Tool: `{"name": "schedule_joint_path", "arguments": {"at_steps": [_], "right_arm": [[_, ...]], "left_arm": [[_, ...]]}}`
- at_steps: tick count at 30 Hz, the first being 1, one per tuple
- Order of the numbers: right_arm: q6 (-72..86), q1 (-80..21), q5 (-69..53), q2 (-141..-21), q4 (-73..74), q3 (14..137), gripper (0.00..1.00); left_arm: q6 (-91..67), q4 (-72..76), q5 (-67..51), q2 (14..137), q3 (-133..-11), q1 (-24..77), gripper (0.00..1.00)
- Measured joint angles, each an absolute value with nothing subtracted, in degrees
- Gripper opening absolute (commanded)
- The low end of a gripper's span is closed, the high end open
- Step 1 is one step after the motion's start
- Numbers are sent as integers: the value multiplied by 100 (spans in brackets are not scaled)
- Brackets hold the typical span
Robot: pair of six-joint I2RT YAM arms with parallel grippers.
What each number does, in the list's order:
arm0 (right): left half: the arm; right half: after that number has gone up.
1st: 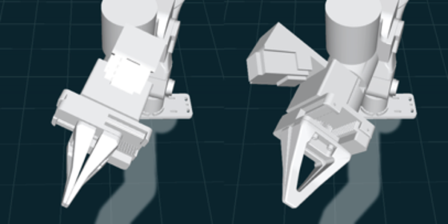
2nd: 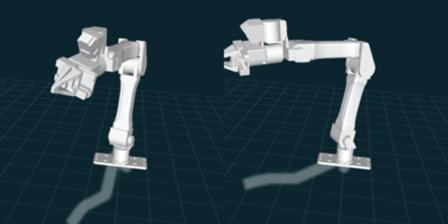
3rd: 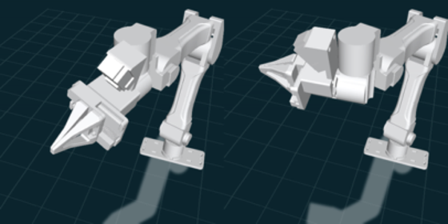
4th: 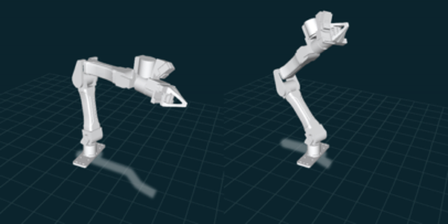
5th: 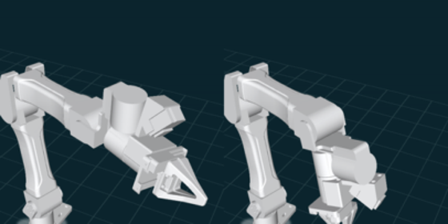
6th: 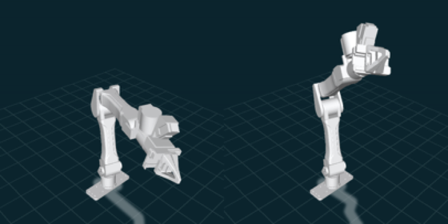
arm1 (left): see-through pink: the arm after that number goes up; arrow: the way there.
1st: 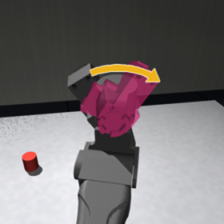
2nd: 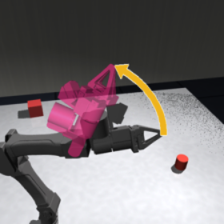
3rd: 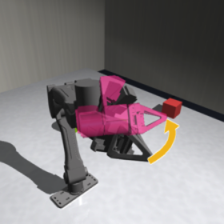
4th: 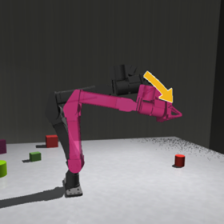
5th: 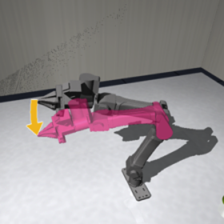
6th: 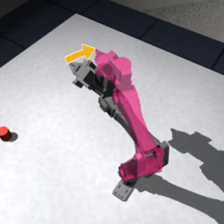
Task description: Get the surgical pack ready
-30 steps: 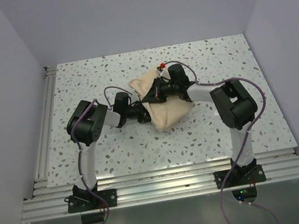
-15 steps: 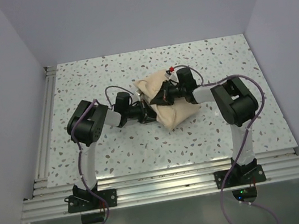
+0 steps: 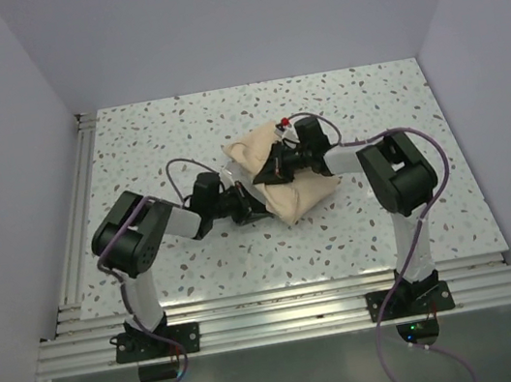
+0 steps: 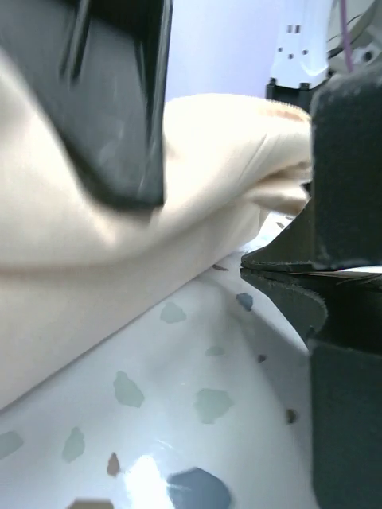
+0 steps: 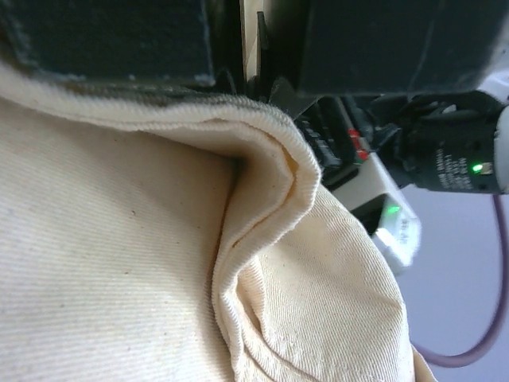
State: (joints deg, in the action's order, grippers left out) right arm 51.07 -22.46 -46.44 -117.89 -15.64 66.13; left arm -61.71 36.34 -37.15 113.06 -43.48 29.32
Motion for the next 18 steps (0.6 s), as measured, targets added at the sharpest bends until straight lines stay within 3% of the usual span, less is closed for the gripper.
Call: {"name": "schedule_joint_path", "arguments": {"at_steps": [5, 11, 16, 18], "right_arm": [[4821, -2279, -4484, -11675, -1253, 6663, 1], [4189, -2434, -4145, -11399, -600, 6766, 26], [3887, -2624, -3988, -11010, -150, 6764, 54], [3795, -2665, -3962, -10781, 25, 6759, 58]], "left_arm": [[-5937, 3181, -3076, 10269, -4029, 2910, 0], [-5760, 2893, -2613, 9113, -3481, 2589, 0], [-5360, 2217, -2386, 8759, -3618, 2349, 0], [-5162, 1916, -2257, 8606, -3752, 2324, 6]]}}
